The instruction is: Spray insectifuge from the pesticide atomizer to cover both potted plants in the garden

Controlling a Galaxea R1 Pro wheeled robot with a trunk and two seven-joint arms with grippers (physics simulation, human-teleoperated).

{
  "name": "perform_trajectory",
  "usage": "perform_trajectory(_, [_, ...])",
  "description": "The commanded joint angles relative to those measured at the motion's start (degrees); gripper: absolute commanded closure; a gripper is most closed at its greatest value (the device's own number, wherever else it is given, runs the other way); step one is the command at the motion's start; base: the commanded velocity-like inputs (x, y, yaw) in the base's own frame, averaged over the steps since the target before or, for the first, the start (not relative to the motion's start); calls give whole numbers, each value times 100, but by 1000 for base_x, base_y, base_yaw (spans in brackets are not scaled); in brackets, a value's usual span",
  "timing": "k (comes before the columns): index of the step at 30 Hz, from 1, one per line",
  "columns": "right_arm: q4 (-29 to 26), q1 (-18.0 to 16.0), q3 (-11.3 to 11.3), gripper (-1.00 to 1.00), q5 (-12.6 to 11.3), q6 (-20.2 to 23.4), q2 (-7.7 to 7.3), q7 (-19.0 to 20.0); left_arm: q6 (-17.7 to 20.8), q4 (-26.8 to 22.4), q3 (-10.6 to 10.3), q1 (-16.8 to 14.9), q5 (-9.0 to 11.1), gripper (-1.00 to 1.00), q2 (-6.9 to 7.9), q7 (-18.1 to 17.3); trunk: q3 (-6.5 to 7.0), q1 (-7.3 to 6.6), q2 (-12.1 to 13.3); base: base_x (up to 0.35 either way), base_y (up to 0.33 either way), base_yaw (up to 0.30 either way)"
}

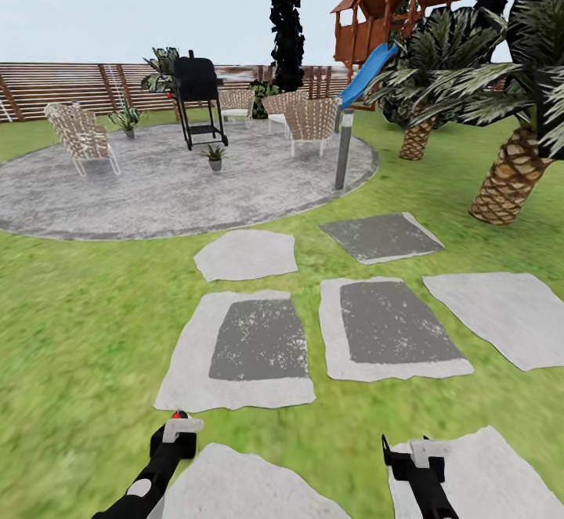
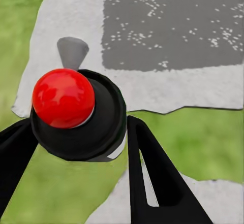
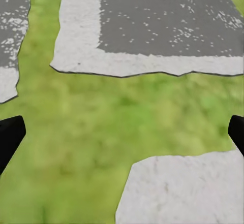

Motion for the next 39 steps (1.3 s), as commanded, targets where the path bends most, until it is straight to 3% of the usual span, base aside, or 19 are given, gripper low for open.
perform_trajectory(1, [3,-3,4,-100,4,-16,0,-17,-19,5,1,-3,-13,100,1,-1,-5,2,-2,339,0,0])
perform_trajectory(19, [3,-3,4,-100,4,-17,0,-17,-19,1,1,-3,-11,100,1,4,-5,2,-2,339,0,149])
perform_trajectory(39, [3,-3,4,-100,4,-20,0,-17,-19,-1,1,-3,-13,100,1,6,-5,2,-2,339,0,8])
